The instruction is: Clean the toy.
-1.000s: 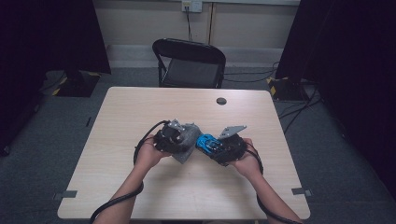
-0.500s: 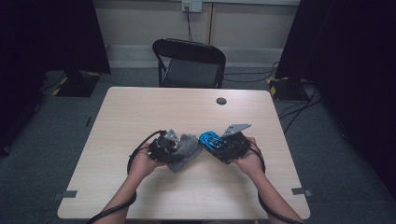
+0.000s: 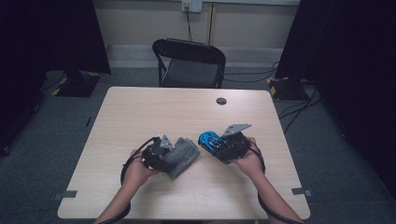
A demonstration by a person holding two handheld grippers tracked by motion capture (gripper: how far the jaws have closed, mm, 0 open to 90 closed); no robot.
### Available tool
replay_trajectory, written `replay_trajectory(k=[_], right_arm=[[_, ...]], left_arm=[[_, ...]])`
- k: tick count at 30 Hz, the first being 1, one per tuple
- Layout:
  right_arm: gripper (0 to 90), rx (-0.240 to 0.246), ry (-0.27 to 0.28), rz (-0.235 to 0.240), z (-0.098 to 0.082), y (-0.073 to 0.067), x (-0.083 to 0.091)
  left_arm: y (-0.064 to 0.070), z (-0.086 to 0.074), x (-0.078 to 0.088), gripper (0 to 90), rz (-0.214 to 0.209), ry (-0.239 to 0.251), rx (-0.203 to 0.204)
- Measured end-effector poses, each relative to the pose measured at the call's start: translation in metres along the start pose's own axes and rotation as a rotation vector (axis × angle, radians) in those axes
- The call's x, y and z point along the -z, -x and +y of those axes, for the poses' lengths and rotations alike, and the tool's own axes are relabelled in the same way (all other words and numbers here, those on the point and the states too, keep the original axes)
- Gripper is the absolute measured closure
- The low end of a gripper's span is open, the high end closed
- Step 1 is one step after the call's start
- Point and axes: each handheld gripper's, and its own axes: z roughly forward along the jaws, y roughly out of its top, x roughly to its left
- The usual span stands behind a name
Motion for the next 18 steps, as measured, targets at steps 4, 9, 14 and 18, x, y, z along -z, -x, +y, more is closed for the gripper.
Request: replay_trajectory(k=[4, 9, 14, 18], right_arm=[[28.2, 0.001, 0.001, 0.002, 0.001, -0.002, -0.001], [28.3, 0.004, 0.002, 0.005, 0.002, -0.005, -0.002], [28.3, 0.008, 0.011, 0.008, 0.004, -0.006, 0.001], [28.3, 0.015, 0.03, 0.011, 0.01, -0.01, 0.006]], left_arm=[[0.003, -0.011, -0.014, 29.3, 0.004, -0.02, 0.021], [0.005, -0.006, -0.014, 62.0, -0.046, -0.04, 0.021], [-0.005, 0.004, -0.015, 69.4, 0.014, -0.022, 0.063], [-0.012, 0.023, -0.017, 69.7, 0.005, 0.015, 0.097]])
